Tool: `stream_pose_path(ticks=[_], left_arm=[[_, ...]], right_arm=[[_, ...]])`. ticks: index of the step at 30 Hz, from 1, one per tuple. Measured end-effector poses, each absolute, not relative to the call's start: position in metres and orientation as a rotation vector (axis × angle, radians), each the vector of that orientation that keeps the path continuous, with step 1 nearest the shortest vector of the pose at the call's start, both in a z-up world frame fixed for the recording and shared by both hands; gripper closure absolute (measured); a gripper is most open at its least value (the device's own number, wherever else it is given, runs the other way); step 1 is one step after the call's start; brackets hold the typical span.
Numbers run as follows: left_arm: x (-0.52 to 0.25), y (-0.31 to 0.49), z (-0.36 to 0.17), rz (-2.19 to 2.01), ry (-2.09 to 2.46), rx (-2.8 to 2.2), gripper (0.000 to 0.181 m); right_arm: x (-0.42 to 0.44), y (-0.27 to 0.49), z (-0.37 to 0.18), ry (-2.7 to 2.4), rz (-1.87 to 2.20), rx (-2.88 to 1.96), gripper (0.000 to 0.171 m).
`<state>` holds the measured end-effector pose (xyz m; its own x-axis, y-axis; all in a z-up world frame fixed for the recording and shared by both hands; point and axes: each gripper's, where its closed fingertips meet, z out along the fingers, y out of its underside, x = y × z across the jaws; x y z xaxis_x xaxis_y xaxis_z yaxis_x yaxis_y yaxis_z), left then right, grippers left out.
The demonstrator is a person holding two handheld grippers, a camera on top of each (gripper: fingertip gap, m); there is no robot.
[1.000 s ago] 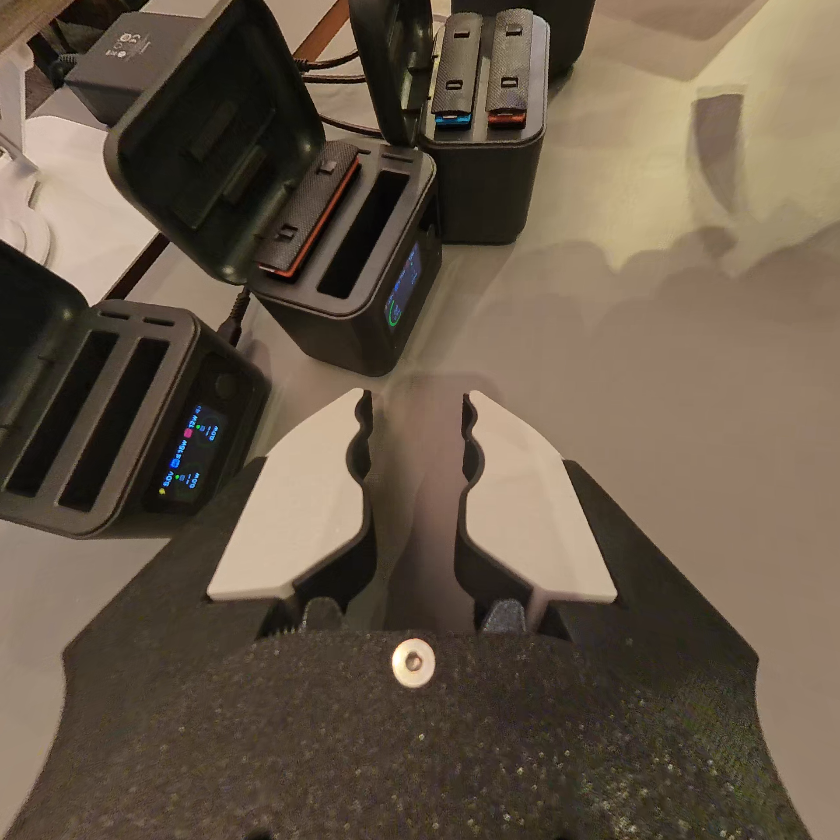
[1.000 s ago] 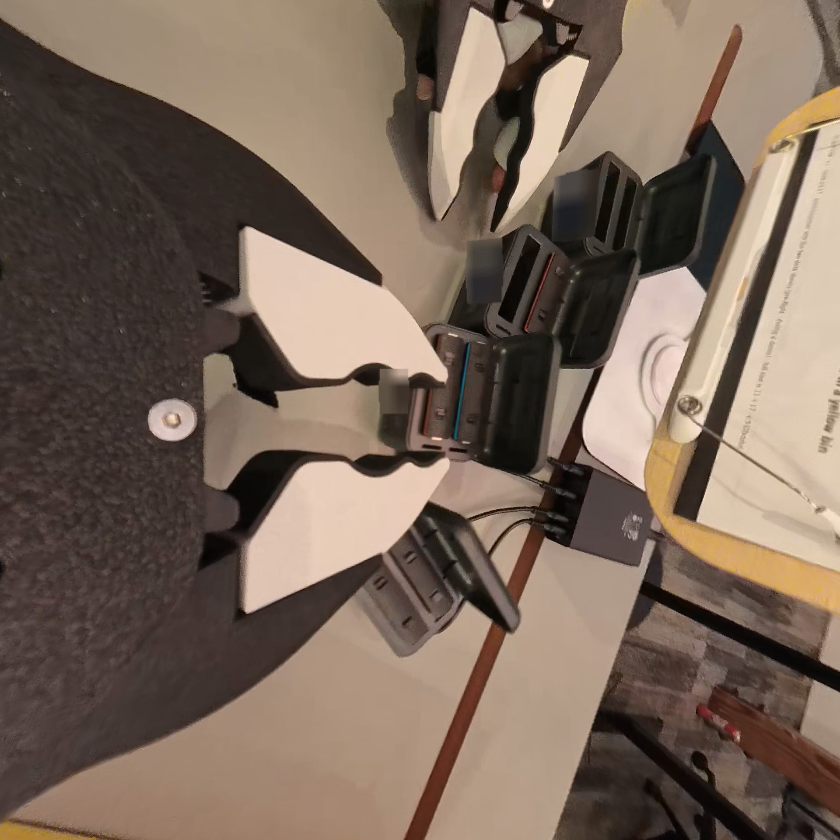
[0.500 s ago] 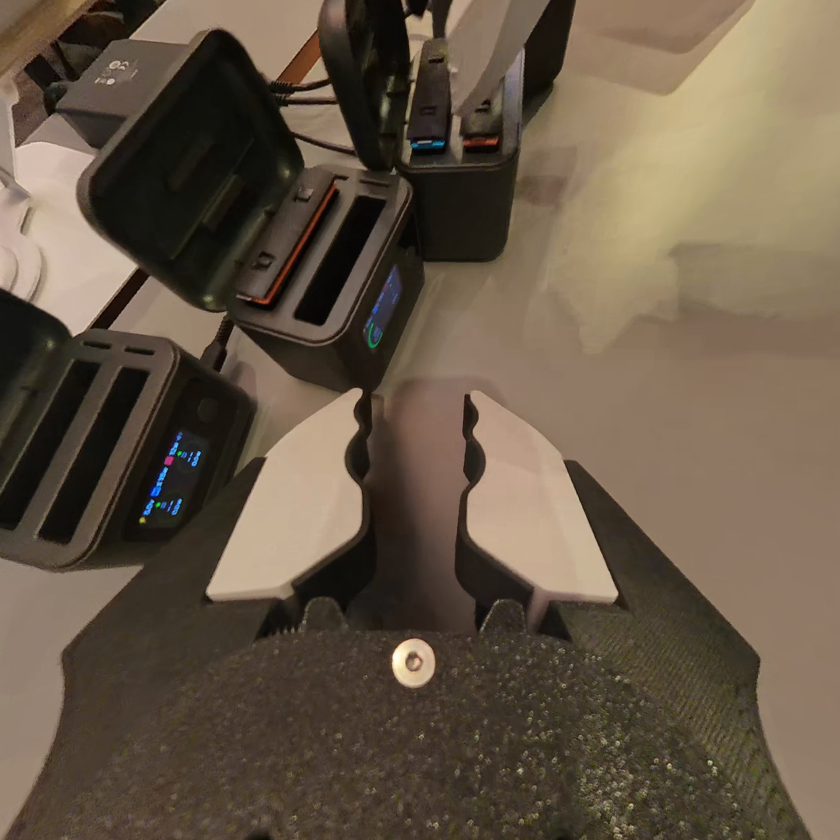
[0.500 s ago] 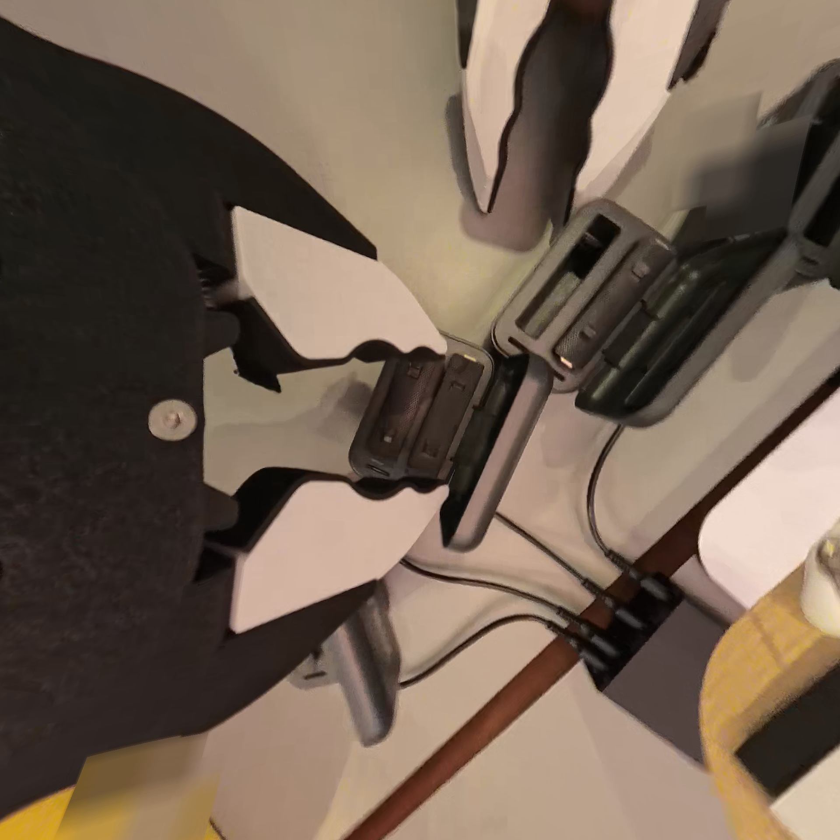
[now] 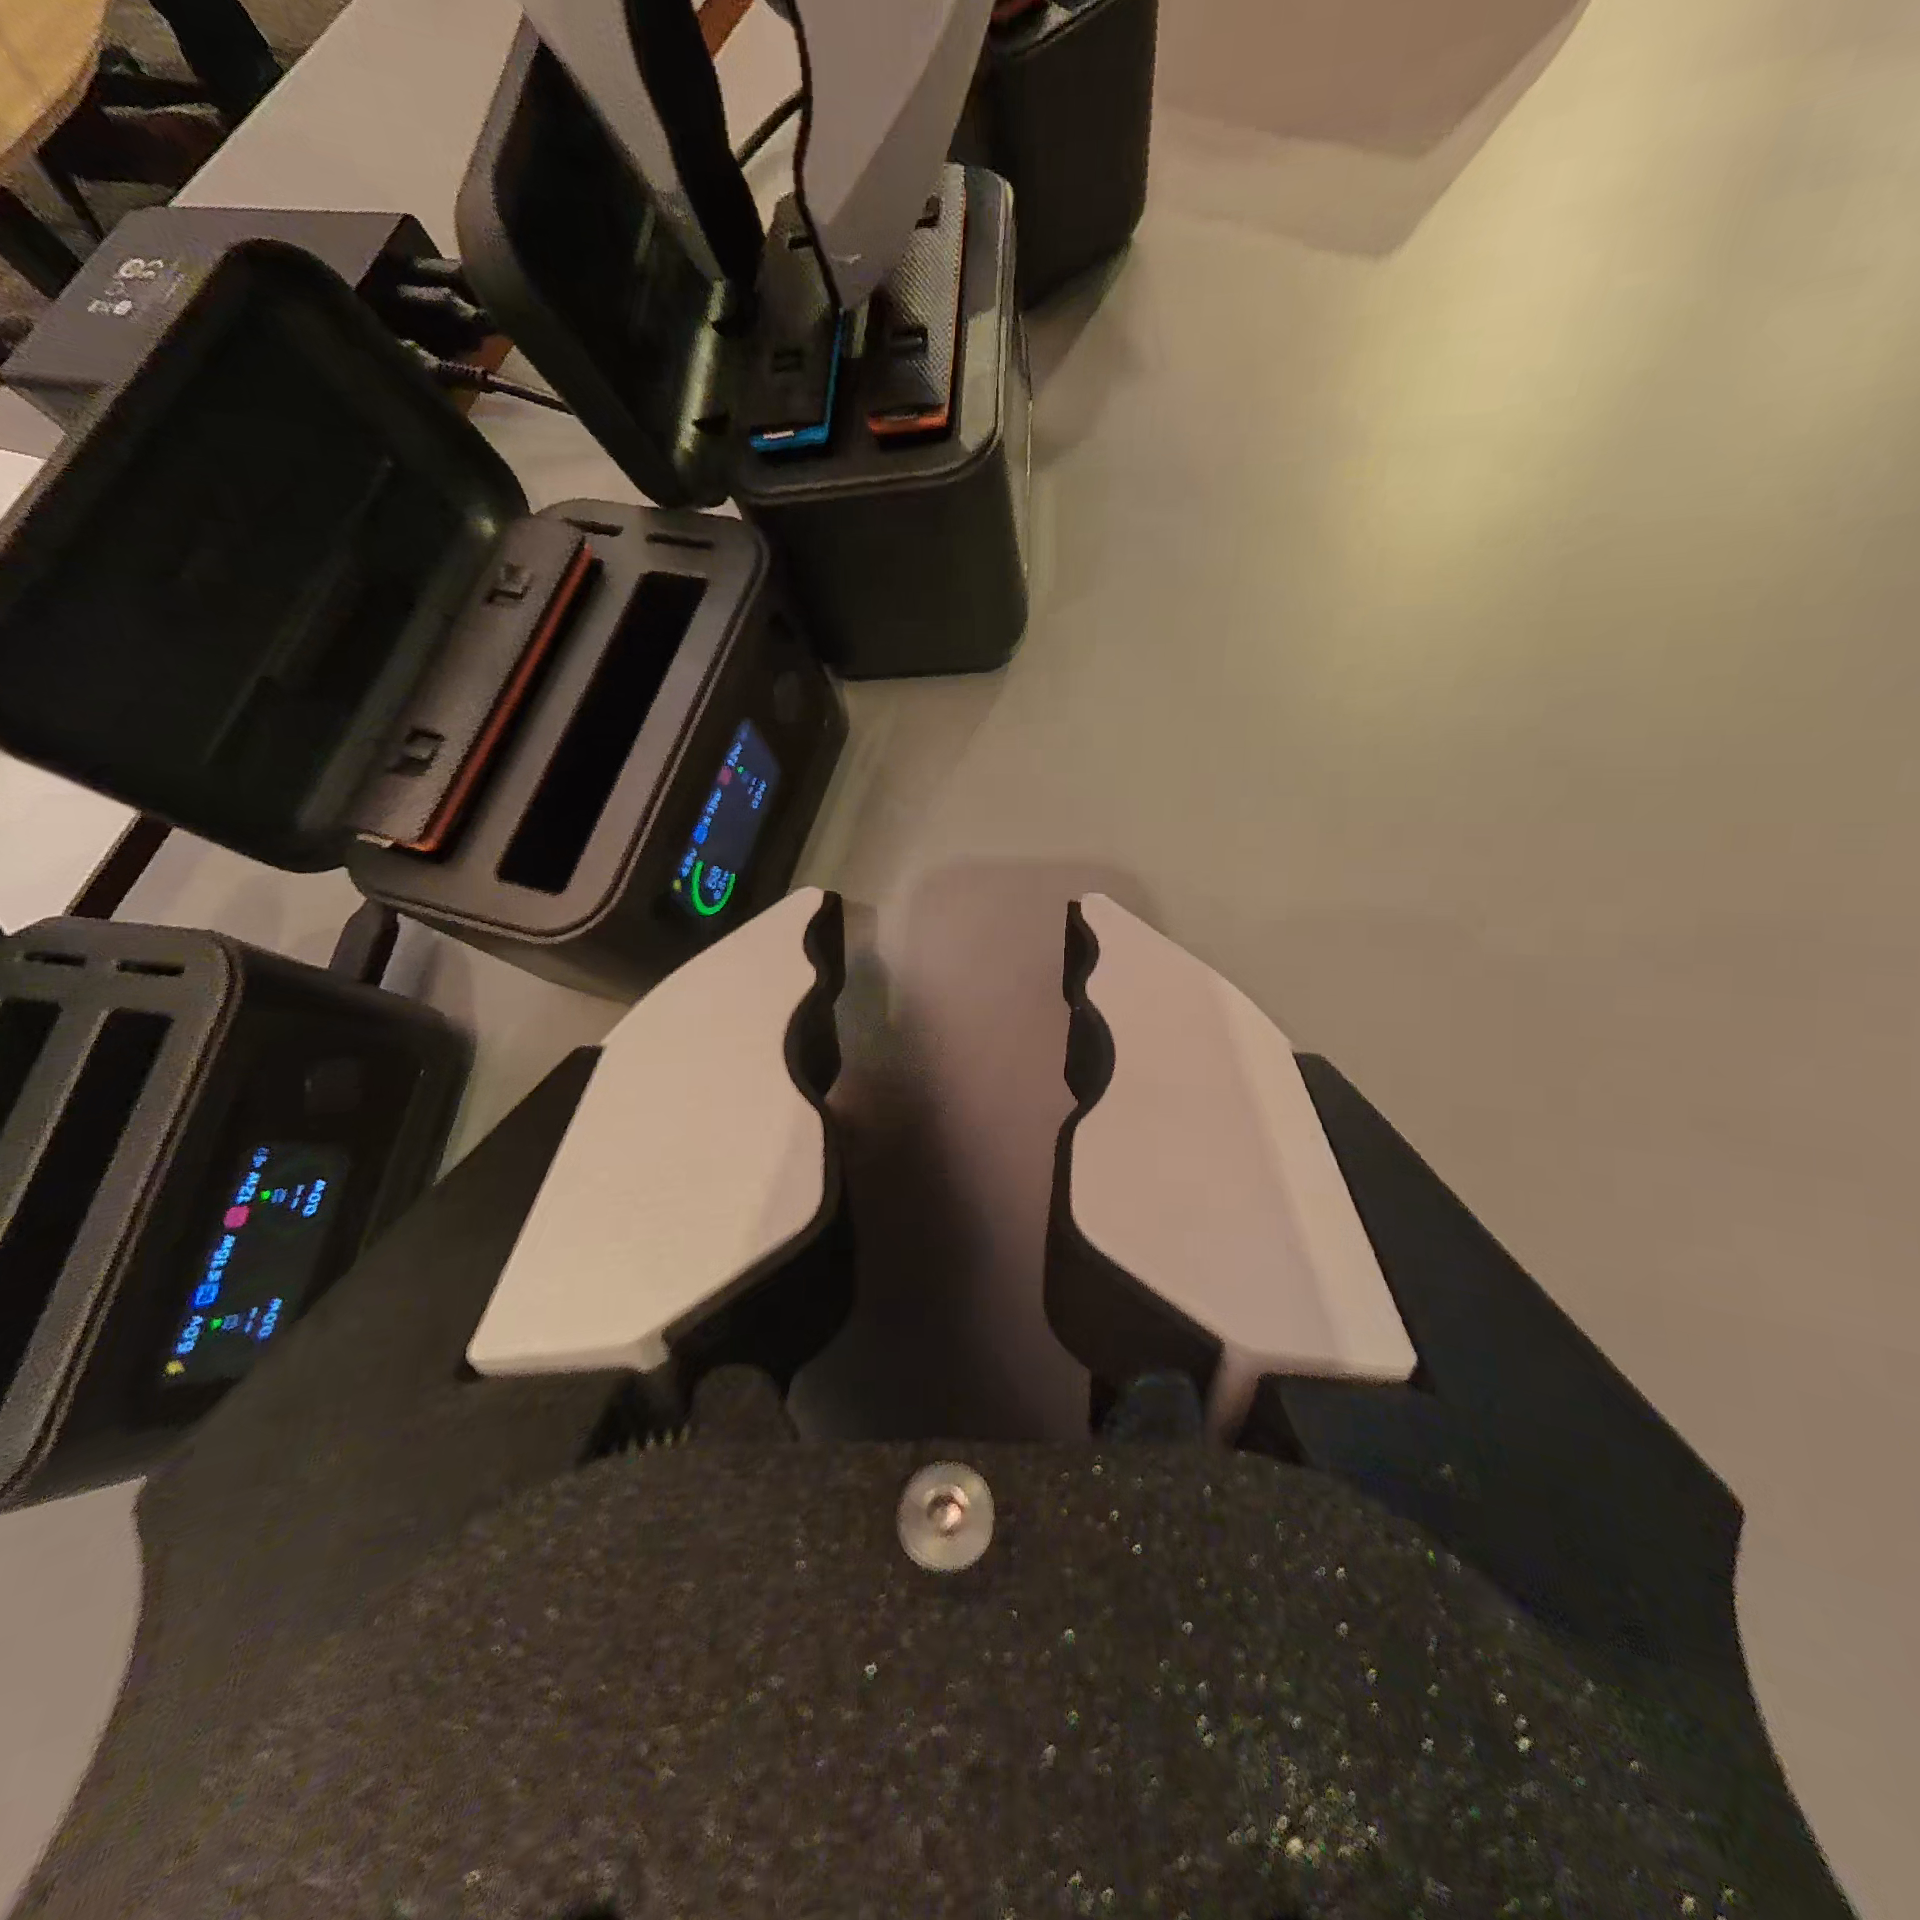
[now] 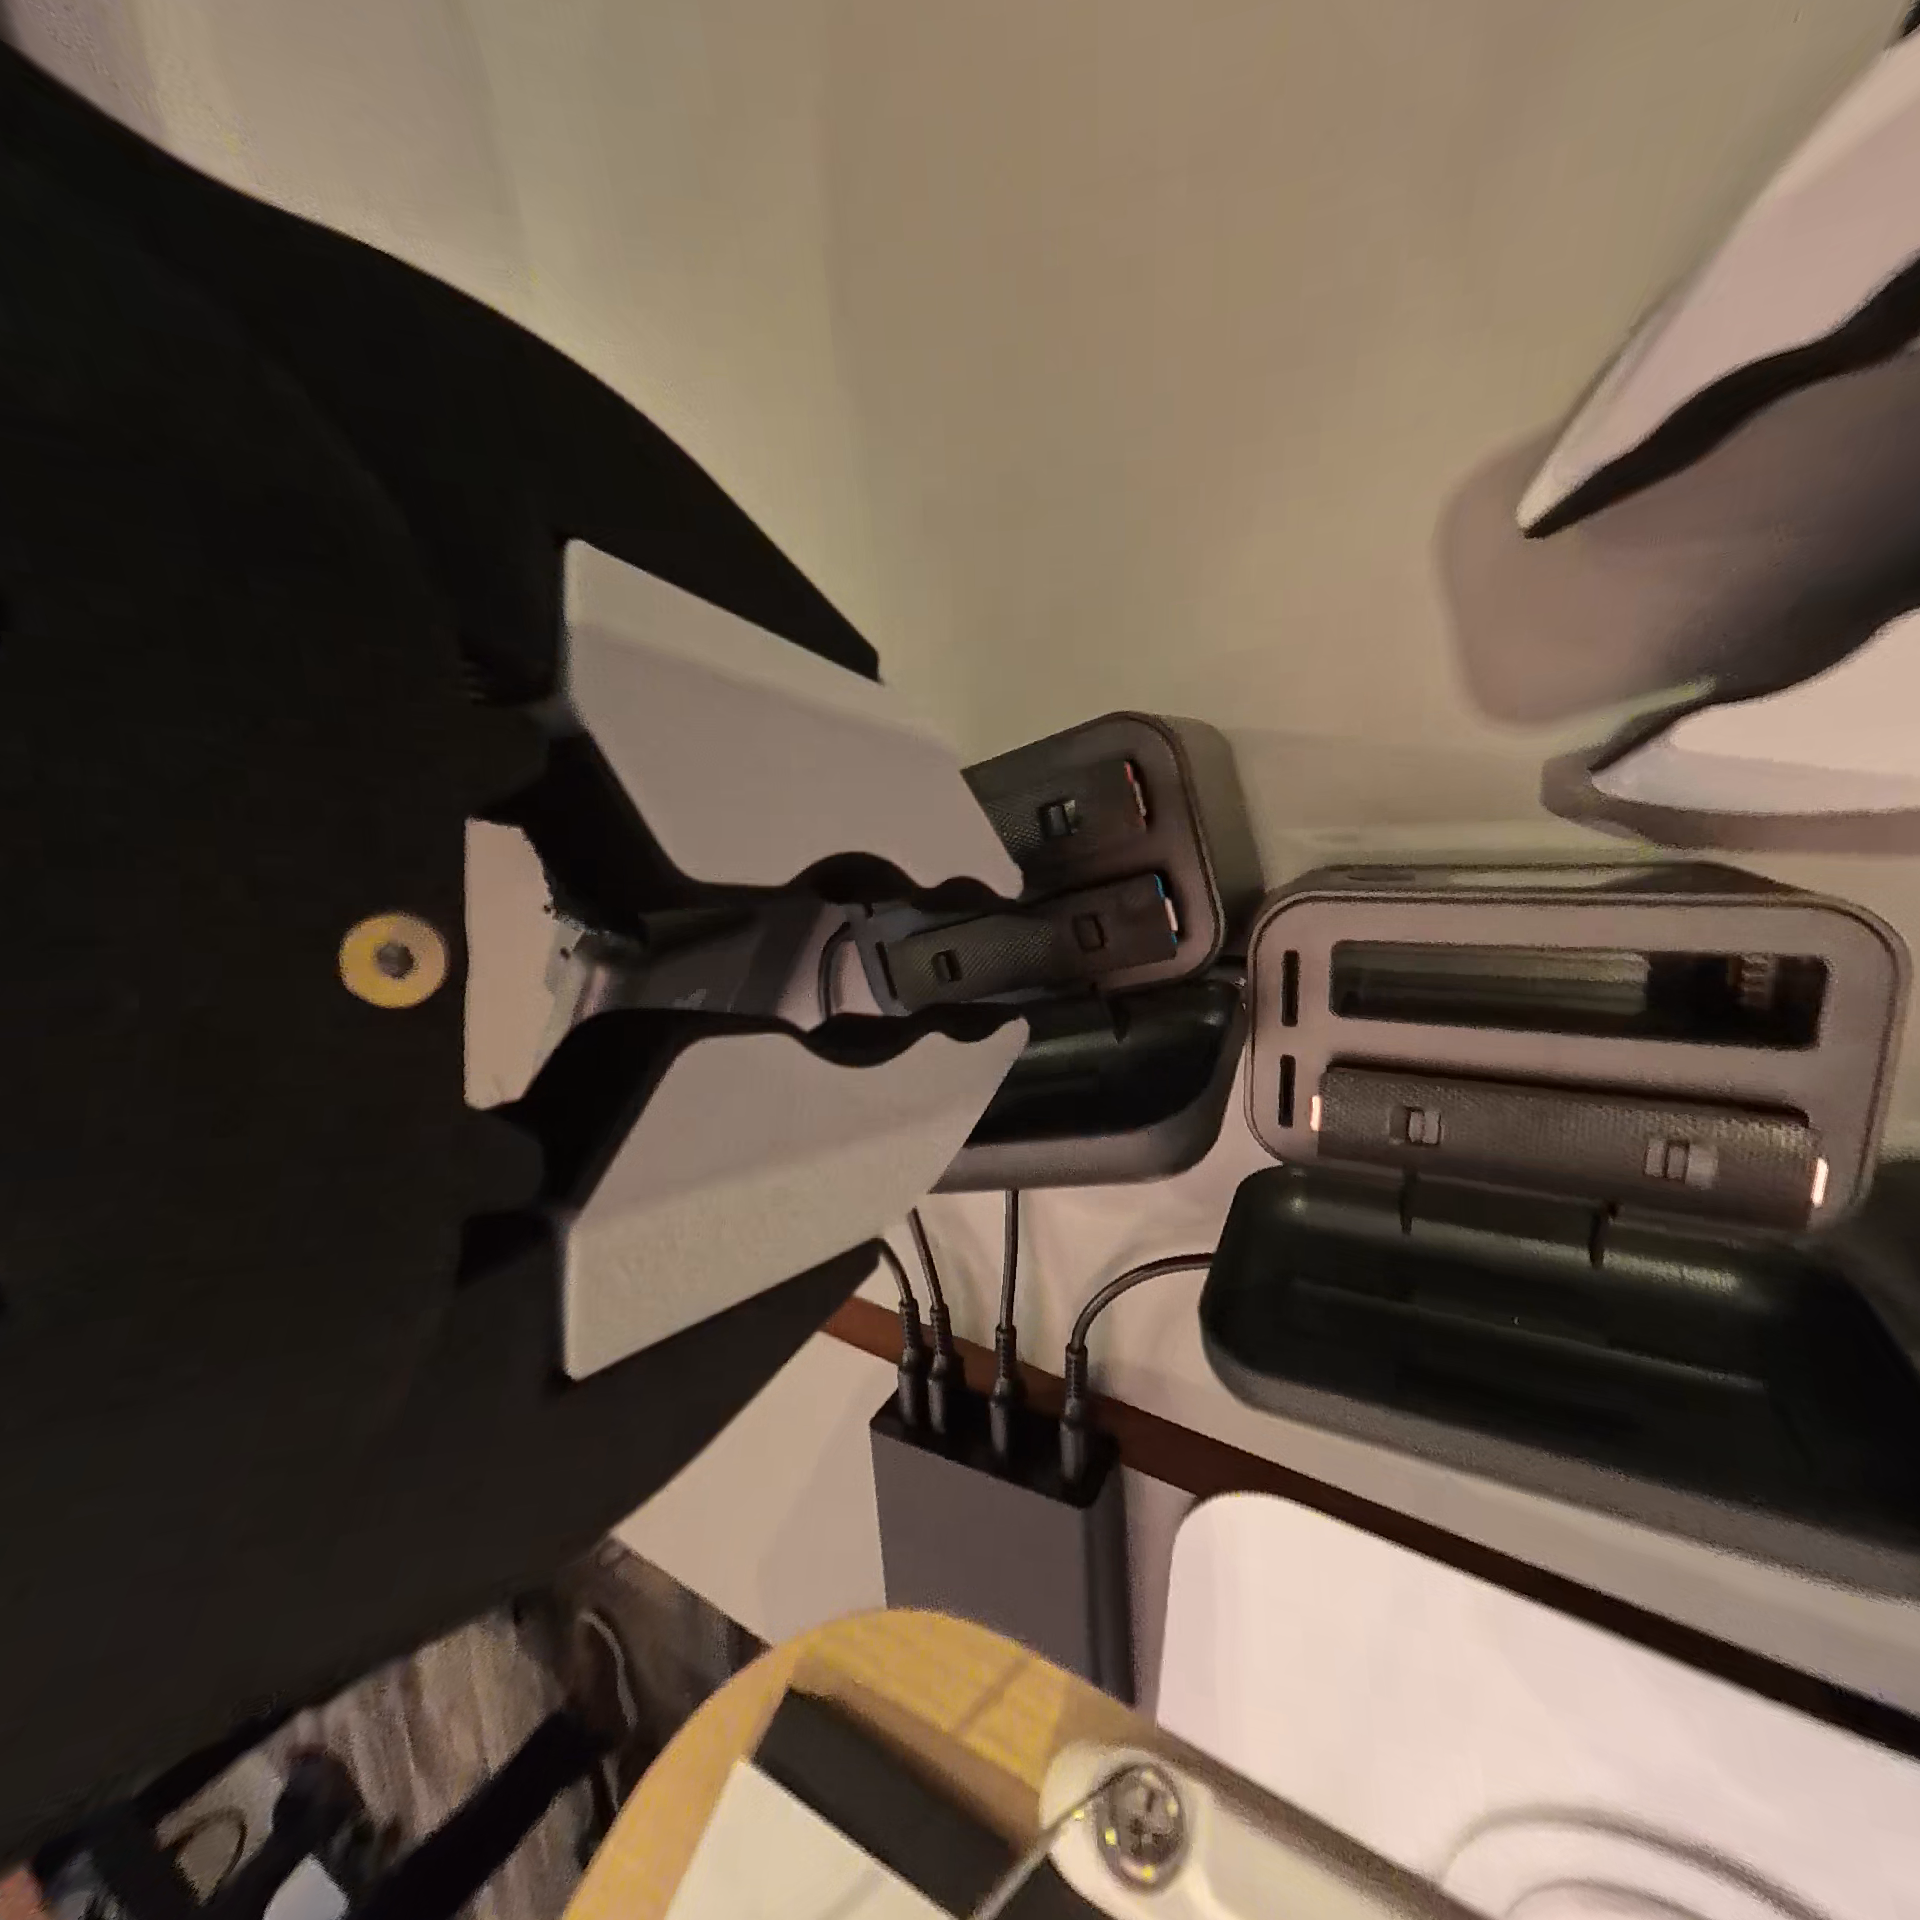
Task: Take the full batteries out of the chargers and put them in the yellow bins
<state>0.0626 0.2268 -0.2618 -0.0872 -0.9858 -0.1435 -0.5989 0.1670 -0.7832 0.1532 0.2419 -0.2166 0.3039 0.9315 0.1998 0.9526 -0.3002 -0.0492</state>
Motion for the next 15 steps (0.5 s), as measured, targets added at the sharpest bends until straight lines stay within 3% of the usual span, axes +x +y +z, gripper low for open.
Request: stream_pose_path(ticks=[8,15], left_arm=[[0.0595,0.2312,-0.2612,-0.730,1.768,-1.513,0.141],[0.0588,0.2324,-0.2600,-0.733,1.767,-1.507,0.142]], right_arm=[[0.1543,0.2423,-0.2171,-2.075,-0.331,-2.293,0.155],[0.1562,0.2335,-0.2115,-1.952,-0.209,-2.415,0.149]])
